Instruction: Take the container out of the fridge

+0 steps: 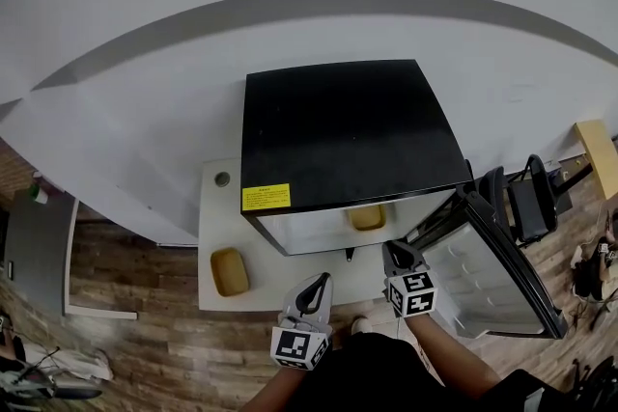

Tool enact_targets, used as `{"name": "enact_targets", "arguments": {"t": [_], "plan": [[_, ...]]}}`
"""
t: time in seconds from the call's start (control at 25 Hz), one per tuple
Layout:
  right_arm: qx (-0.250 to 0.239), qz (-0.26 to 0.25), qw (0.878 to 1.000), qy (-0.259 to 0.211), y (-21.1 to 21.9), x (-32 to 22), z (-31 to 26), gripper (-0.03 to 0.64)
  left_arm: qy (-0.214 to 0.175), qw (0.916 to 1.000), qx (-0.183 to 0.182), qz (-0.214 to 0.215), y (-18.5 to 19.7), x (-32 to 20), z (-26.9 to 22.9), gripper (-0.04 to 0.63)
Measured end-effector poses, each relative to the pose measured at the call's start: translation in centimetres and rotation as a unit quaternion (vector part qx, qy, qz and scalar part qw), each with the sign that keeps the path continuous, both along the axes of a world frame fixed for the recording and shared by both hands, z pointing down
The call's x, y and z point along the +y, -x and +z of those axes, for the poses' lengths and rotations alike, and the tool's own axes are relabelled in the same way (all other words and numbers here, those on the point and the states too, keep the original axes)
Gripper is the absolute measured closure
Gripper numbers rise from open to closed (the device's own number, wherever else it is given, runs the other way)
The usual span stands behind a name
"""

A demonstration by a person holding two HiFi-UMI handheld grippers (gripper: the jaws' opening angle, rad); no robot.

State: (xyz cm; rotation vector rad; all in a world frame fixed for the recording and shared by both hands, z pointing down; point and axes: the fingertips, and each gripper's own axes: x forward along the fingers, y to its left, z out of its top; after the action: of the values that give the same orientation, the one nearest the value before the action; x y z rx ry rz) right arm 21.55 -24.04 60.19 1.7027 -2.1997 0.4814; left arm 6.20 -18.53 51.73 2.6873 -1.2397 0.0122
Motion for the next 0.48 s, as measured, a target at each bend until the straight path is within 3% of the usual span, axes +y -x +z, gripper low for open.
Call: {"name": "enact_targets", "arguments": {"t": [0.2, 0.28, 0.48], "plan": [[0.029, 0.044, 0.999, 0.013, -1.6, -2.9, 2.4, 0.607, 0.004, 1.0000, 0.005, -0.003, 1.0, -0.3, 0.2, 0.579], [0.029, 0.070, 0.997, 0.015, -2.4, -4.0, 3.3, 0.552, 0.005, 1.0000, 0.006, -0.004, 1.3, -0.5, 0.2, 0.580], [0.018, 0.091, 0.996, 0.012, -3.2, -6.0, 5.3, 0.530, 0.005, 1.0000, 0.005, -0.005, 1.8, -0.4, 0.1, 0.580]]}}
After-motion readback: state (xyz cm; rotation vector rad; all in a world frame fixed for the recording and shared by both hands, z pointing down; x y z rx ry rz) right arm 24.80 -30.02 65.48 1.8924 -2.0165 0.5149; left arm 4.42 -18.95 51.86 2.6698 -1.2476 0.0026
